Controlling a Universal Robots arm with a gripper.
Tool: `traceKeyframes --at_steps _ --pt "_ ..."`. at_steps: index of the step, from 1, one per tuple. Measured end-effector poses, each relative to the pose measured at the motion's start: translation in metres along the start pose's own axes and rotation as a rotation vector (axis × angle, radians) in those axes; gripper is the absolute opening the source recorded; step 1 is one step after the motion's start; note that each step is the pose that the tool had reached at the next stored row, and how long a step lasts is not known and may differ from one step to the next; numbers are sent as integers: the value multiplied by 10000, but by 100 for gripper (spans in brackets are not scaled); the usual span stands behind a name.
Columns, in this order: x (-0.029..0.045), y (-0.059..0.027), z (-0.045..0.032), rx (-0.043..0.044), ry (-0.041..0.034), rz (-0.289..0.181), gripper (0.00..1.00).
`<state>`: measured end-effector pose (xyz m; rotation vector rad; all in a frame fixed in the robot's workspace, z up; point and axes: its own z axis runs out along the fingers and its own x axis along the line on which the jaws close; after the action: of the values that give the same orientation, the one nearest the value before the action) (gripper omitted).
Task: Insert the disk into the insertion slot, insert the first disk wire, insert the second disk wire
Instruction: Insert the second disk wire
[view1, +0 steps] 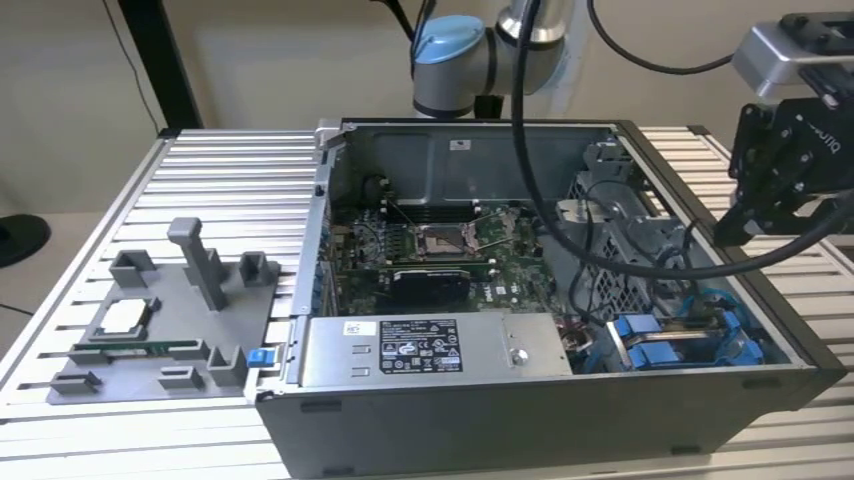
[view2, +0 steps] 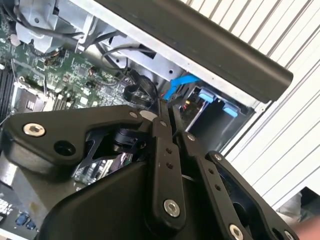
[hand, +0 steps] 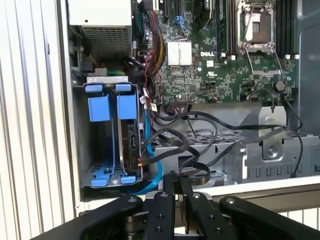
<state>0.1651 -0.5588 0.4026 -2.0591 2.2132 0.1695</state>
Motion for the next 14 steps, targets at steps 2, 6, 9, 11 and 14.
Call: traceKeyframes --at_steps 2,6,9,11,14 --pt "2 56 -32 18 -2 -3 0" --pt "19 198 -64 78 -6 -13 0" --pt "43 328 -69 145 -11 -24 0" --pt "56 411 -61 192 -13 -31 0" --pt "72 520 -45 235 -4 -38 0"
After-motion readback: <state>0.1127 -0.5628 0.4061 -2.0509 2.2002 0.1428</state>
